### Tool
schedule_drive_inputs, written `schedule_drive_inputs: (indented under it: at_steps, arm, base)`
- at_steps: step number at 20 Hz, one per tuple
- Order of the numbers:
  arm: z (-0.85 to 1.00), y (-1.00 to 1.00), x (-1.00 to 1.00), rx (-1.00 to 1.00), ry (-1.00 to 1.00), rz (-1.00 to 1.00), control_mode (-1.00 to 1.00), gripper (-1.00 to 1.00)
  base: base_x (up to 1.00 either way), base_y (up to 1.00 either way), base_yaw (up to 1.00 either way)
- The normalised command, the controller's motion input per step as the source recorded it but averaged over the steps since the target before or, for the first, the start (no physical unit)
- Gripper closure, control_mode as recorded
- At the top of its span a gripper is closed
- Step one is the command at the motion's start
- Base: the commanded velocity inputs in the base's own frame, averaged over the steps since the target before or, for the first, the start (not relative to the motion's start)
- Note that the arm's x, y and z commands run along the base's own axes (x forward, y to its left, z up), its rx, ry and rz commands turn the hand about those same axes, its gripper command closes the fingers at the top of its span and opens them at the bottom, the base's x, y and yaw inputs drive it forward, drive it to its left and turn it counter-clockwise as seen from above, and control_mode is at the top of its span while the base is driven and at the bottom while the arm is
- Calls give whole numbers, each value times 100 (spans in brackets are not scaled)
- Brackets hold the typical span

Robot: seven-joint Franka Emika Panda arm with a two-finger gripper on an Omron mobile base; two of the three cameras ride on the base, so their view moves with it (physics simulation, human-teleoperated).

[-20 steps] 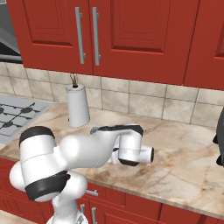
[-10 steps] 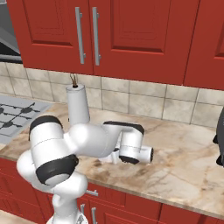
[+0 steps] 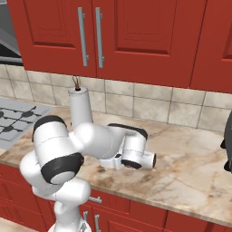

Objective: Retrieve the wine glasses from the counter and place one next to each plate.

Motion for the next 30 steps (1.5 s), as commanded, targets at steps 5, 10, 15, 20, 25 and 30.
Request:
schedule_drive_inputs:
  at_steps: [5, 10, 15, 20, 25, 30]
  arm:
    - [-7, 17, 7, 0, 0, 0, -100, -100]
    - [-2, 12, 6, 0, 0, 0, -100, -100]
    - [-3, 7, 7, 0, 0, 0, -100, -100]
    - [-14, 8, 7, 0, 5, 0, -100, -100]
    - [-13, 2, 8, 0, 7, 0, -100, -100]
    - [-1, 0, 7, 0, 2, -5, -100, -100]
  base:
    - [0, 0, 0]
    - [0, 0, 0]
    - [0, 0, 0]
    - [0, 0, 0]
    - [0, 0, 0]
    - [0, 0, 0]
